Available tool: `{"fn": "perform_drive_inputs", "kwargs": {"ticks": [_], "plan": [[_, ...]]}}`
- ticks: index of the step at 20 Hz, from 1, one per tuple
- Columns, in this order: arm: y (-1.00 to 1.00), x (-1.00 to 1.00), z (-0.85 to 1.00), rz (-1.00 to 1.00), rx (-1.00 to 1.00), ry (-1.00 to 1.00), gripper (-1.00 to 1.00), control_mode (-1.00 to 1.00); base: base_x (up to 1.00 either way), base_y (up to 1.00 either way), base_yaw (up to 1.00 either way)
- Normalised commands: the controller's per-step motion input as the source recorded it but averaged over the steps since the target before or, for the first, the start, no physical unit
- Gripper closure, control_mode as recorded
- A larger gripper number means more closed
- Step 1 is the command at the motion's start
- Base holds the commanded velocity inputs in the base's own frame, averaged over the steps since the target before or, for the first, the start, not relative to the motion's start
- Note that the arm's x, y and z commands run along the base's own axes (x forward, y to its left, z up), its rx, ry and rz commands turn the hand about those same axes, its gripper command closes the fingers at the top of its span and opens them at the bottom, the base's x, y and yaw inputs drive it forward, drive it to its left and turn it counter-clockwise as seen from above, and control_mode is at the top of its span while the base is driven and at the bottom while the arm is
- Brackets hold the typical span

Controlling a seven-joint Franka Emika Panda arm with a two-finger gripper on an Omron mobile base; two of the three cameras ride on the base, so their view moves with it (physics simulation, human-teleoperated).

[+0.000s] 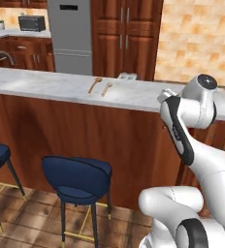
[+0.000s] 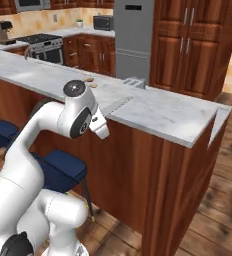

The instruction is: Pick up the metallic utensils from the counter and place them in the open drawer. Make sure not to pick up any wooden utensils.

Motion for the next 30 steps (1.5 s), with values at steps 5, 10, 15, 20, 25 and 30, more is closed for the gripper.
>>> {"fn": "perform_drive_inputs", "kwargs": {"ticks": [5,10,15,20,25,30], "plan": [[0.0,0.0,0.0,0.0,0.0,0.0,1.0,1.0,-0.2,-0.98,-0.27],[0.0,0.0,0.0,0.0,0.0,0.0,1.0,1.0,0.01,-1.0,-0.24],[0.0,0.0,0.0,0.0,0.0,0.0,1.0,1.0,0.21,-1.0,-0.22],[0.0,0.0,0.0,0.0,0.0,0.0,1.0,1.0,0.86,-0.96,-0.17],[0.0,0.0,0.0,0.0,0.0,0.0,1.0,1.0,1.0,-0.13,0.0],[0.0,0.0,0.0,0.0,0.0,0.0,1.0,1.0,1.0,0.0,0.01]]}}
